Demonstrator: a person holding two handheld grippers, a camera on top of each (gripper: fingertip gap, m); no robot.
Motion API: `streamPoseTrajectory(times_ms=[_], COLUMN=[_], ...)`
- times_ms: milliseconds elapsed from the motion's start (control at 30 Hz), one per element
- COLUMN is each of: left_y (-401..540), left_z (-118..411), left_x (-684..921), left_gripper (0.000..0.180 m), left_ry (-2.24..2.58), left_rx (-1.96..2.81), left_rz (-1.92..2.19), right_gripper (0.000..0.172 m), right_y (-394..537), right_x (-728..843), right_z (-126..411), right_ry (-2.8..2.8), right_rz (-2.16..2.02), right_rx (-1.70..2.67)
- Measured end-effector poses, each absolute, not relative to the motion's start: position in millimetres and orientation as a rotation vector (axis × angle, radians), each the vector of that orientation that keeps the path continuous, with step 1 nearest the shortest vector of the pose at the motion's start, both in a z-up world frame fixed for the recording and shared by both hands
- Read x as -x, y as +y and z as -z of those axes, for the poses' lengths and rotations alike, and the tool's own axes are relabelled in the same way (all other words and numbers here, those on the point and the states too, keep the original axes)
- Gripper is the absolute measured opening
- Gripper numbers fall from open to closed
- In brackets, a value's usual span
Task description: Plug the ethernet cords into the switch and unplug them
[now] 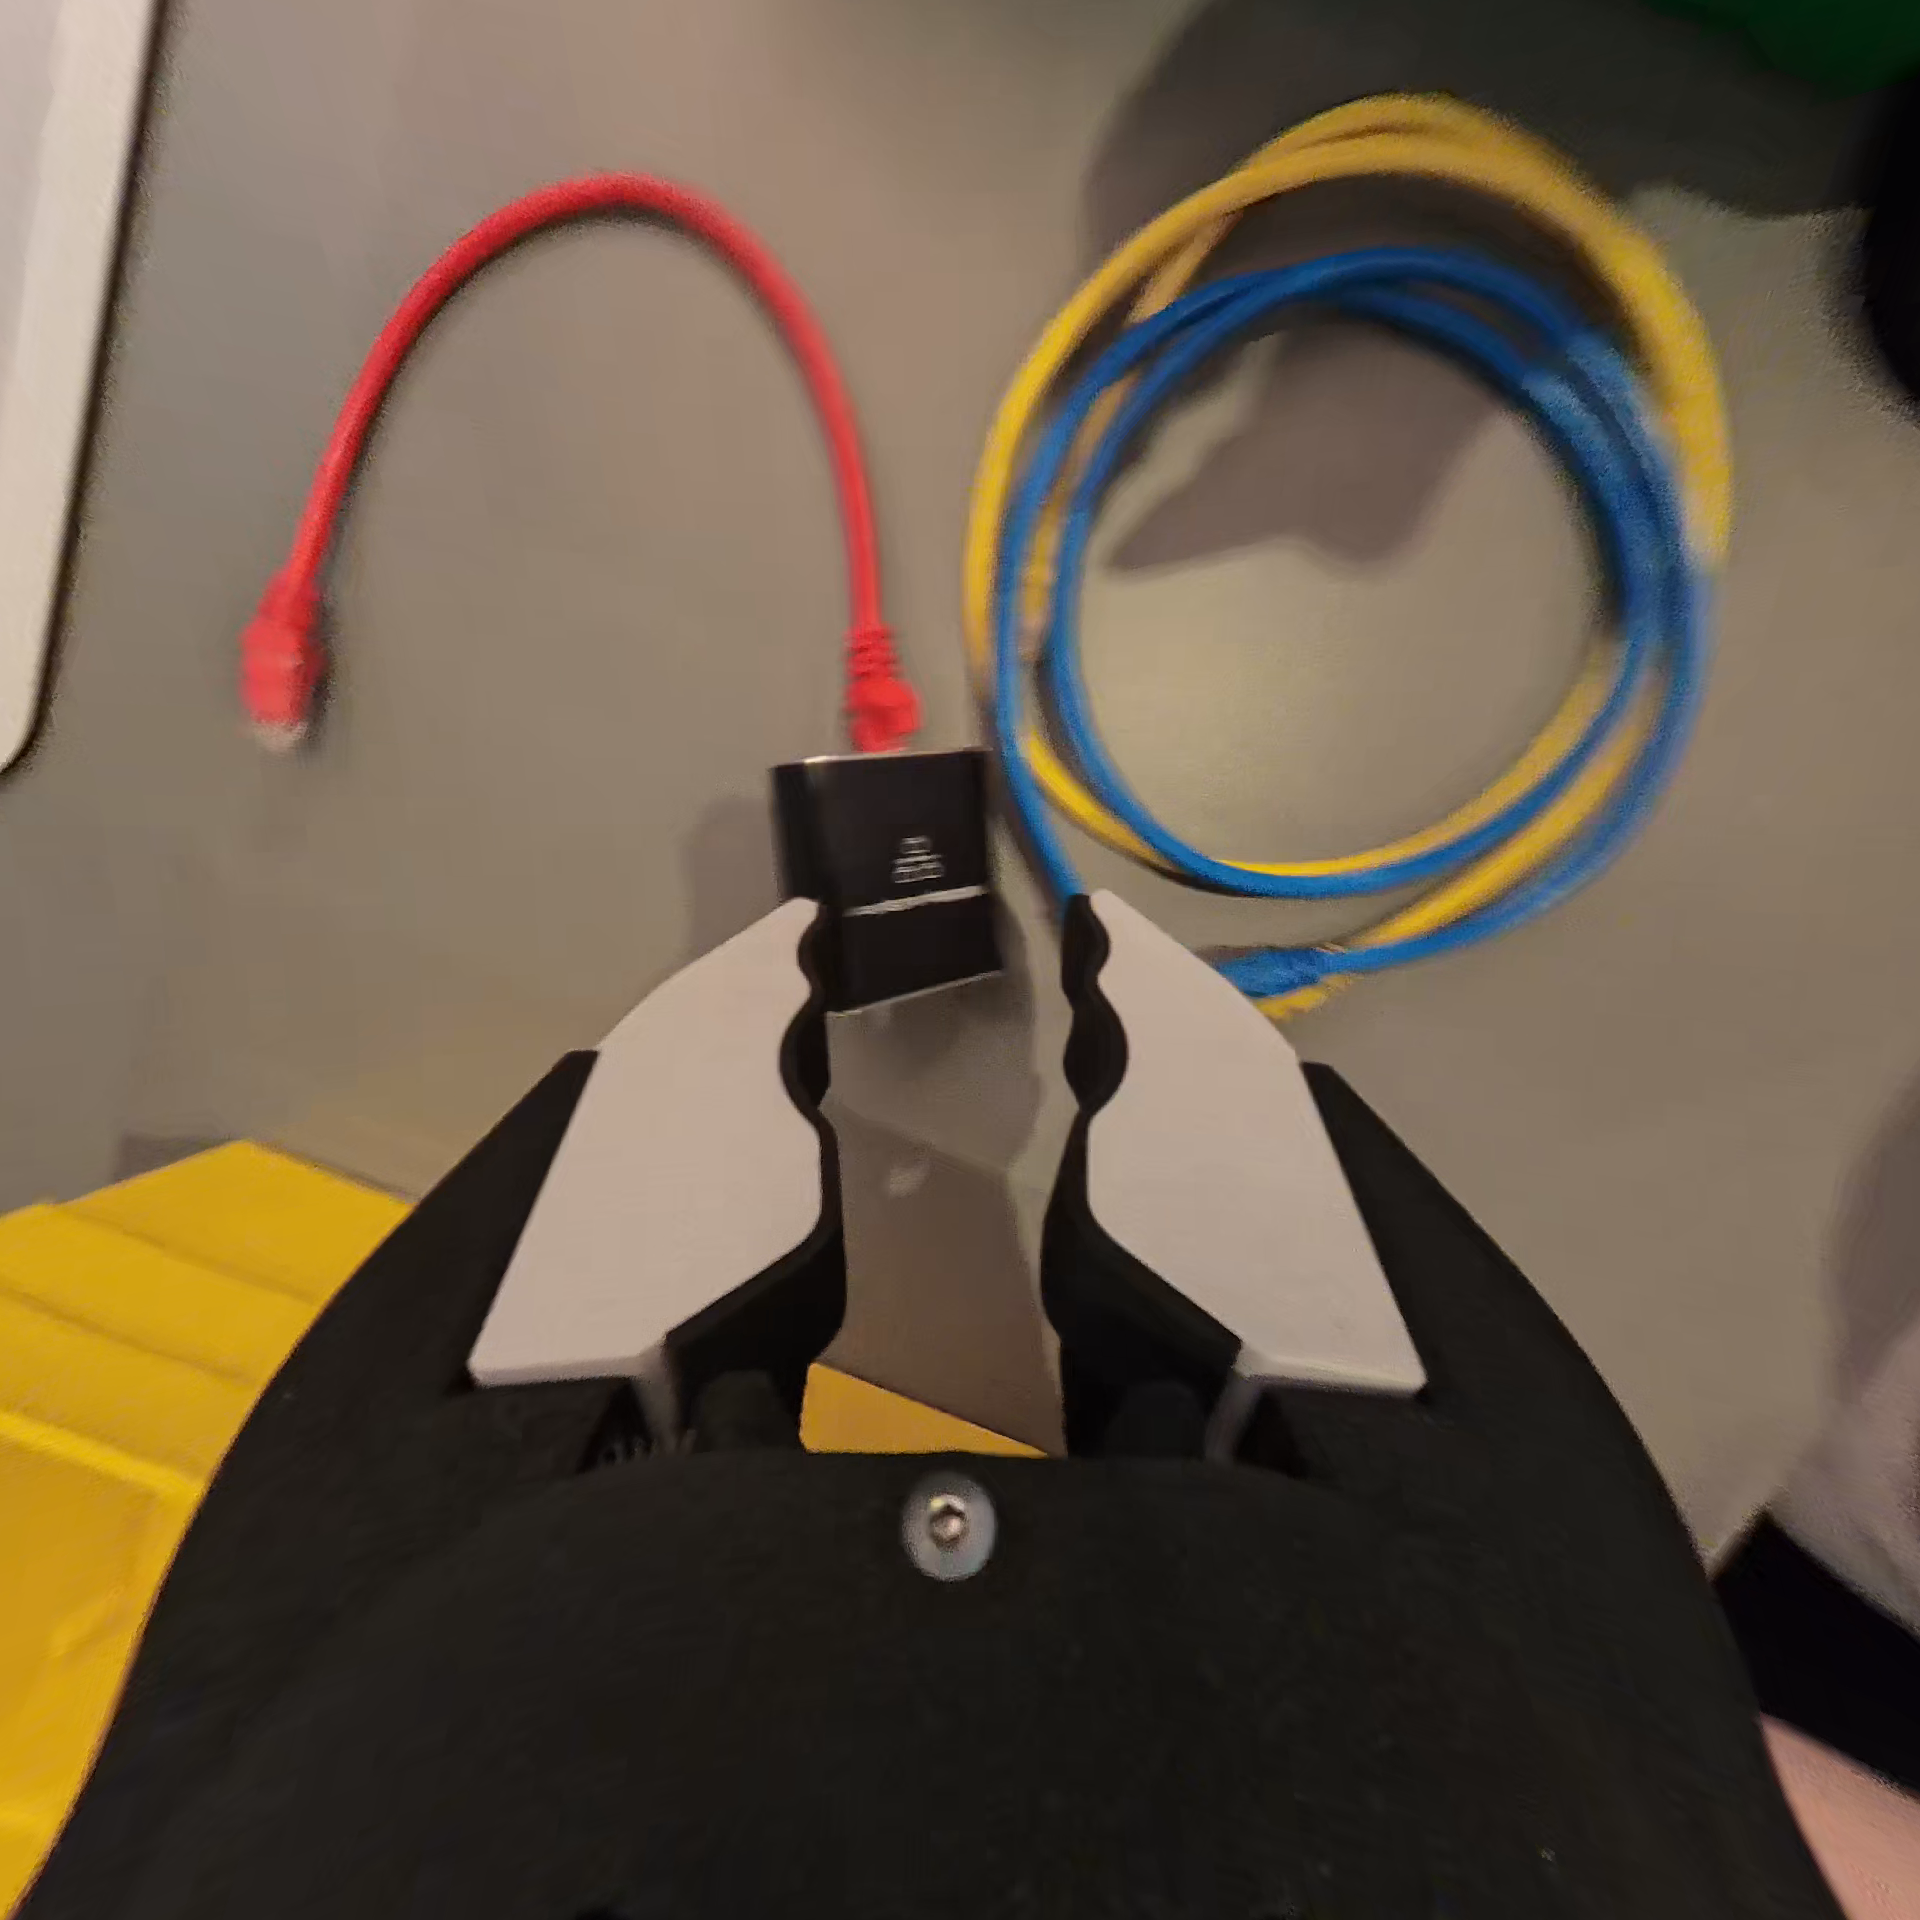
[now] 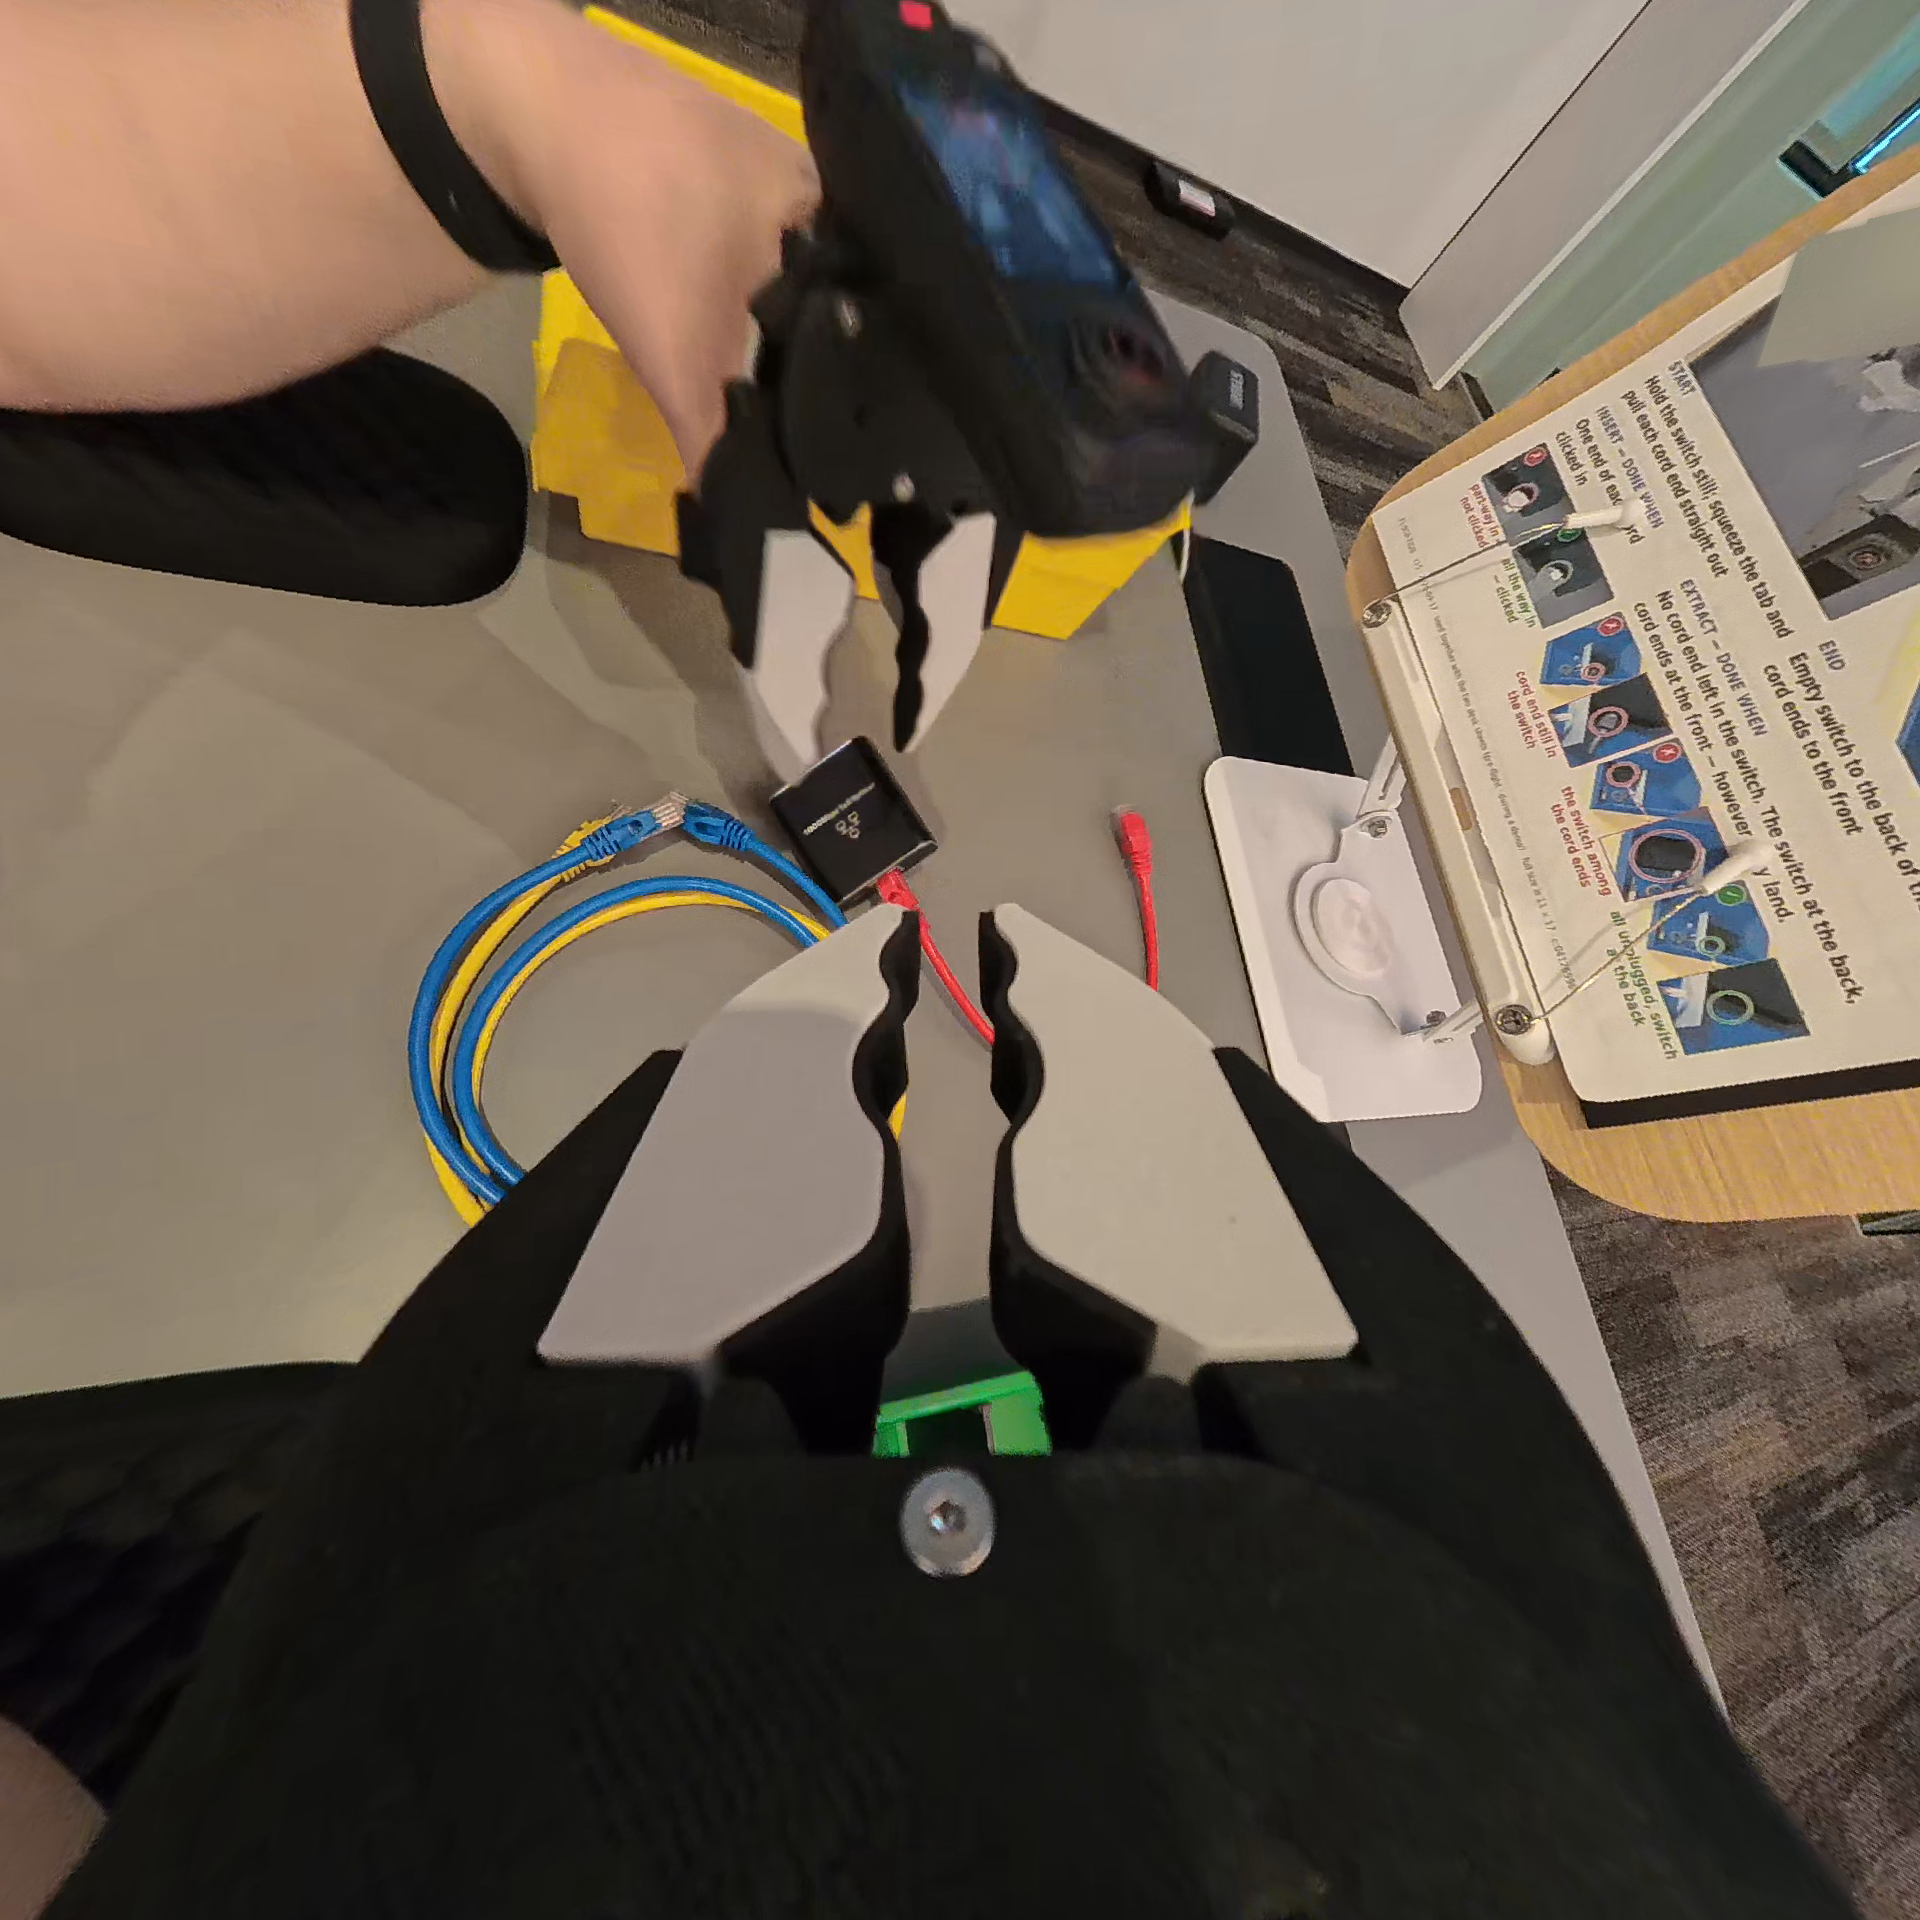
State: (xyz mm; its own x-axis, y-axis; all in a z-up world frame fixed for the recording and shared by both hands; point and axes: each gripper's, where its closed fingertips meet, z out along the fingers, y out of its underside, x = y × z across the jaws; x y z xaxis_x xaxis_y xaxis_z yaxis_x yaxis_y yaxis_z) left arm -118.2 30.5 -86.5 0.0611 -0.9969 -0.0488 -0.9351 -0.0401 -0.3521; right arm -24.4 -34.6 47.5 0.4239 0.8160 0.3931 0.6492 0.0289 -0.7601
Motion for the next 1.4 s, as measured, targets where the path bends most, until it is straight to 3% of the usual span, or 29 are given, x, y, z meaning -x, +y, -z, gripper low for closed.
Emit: streamPoseTrajectory(times_ms=[133,267,400,633,867,1333,1400], left_y=[-26.7,-56.9,-47.8,-54.1,-48.8,-41.5,-41.7], left_z=[67.2,98.9,132.8,147.1,149.1,149.2,144.2], left_x=[122.4,134.9,136.6,139.2,141.7,138.9,139.5], left_gripper=[0.038,0.029,0.023,0.035,0.033,0.018,0.005], left_ry=[2.271,2.579,2.675,2.746,2.726,2.694,2.692], left_rx=[1.677,1.412,1.477,1.514,1.620,1.658,1.666], left_rz=[0.594,0.478,0.248,0.282,0.311,0.321,0.313], right_gripper=[0.011,0.011,0.010,0.010,0.010,0.010,0.010], right_y=[-38.1,-45.0,-50.2,-50.8,-49.8,-49.1,-49.0], right_x=[21.0,20.8,20.3,22.1,25.6,28.8,30.4], right_z=[-51.8,-59.3,-62.5,-60.7,-53.3,-48.7,-48.1], right_ry=[-1.283,-1.277,-1.284,-1.298,-1.330,-1.352,-1.356], right_rz=[-0.225,-0.251,-0.248,-0.256,-0.247,-0.239,-0.245], right_rx=[1.663,1.625,1.608,1.613,1.639,1.649,1.647])
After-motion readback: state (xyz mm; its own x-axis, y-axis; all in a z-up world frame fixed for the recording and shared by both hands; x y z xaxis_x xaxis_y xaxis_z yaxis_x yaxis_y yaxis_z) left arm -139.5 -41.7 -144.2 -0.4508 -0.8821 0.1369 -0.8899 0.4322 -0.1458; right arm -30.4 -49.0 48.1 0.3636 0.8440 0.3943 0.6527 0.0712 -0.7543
